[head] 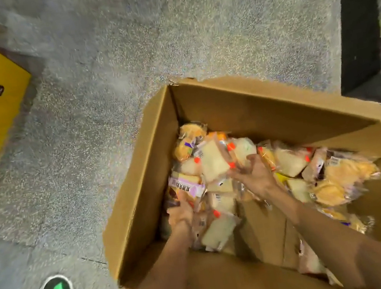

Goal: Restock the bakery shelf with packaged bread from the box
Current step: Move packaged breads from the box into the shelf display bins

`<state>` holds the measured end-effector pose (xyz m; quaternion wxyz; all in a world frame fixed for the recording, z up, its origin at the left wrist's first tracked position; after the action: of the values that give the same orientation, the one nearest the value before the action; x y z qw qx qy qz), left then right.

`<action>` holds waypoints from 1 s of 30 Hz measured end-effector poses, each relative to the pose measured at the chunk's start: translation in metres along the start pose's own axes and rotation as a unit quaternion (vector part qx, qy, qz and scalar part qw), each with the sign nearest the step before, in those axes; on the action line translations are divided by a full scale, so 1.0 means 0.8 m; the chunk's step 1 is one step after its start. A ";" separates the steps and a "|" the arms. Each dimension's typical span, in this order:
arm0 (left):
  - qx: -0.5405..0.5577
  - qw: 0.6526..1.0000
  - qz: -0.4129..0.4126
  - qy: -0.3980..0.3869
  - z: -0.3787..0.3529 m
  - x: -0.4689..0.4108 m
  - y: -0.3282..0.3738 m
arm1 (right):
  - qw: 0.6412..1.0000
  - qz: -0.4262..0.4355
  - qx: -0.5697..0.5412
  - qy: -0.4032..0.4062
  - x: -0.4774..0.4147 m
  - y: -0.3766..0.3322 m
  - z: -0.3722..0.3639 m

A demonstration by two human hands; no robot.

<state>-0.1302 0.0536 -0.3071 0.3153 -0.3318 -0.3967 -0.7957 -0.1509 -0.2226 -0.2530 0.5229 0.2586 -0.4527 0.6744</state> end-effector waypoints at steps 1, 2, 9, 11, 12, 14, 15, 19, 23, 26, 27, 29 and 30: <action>0.041 0.999 0.021 0.007 -0.006 -0.018 -0.008 | 0.999 0.004 0.023 0.033 -0.010 -0.007 0.006; 0.075 0.996 0.040 0.012 -0.009 -0.031 -0.013 | 0.998 0.012 0.041 0.054 -0.021 -0.012 0.009; 0.237 0.958 0.131 -0.091 -0.038 -0.041 -0.021 | 0.953 0.082 0.267 0.118 -0.058 -0.056 -0.002; 0.256 0.951 0.143 -0.099 -0.039 -0.041 -0.018 | 0.926 0.095 0.347 0.117 -0.060 -0.073 -0.006; 0.261 0.949 0.144 -0.107 -0.040 -0.043 -0.018 | 0.910 0.099 0.387 0.113 -0.062 -0.081 -0.007; 0.267 0.946 0.138 -0.121 -0.042 -0.047 -0.014 | 0.870 0.098 0.476 0.088 -0.067 -0.093 -0.015; 0.268 0.945 0.134 -0.130 -0.044 -0.047 -0.013 | 0.848 0.095 0.516 0.073 -0.069 -0.096 -0.021; 0.296 0.939 0.132 -0.113 -0.043 -0.044 -0.020 | 0.827 0.120 0.546 0.058 -0.063 -0.104 -0.041; 0.271 0.951 0.124 -0.080 -0.031 -0.034 -0.025 | 0.806 0.206 0.546 0.098 -0.032 -0.100 -0.055; 0.243 0.963 0.104 -0.057 -0.018 -0.025 -0.023 | 0.790 0.258 0.549 0.089 -0.009 -0.085 -0.064; 0.234 0.966 0.098 -0.052 -0.013 -0.023 -0.023 | 0.811 0.245 0.528 0.067 -0.006 -0.077 -0.064; 0.212 0.972 0.081 -0.064 -0.008 -0.018 -0.021 | 0.880 0.181 0.439 0.006 -0.002 -0.060 -0.058; 0.200 0.975 0.063 -0.073 -0.006 -0.015 -0.016 | 0.906 0.149 0.395 -0.017 0.001 -0.053 -0.053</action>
<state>-0.1343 0.0584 -0.3239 0.3950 -0.3432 -0.5483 -0.6524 -0.1062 -0.1829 -0.2576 0.2633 0.3850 -0.1913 0.8636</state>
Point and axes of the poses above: each hand's wrist, its own x-axis away from the middle knuckle, its own z-axis out of the back of the hand, y = z × x, the point moved 9 cm from there along -x, towards the middle knuckle, and after that the axes turned 14 degrees about -z, right-handed, at the moved point
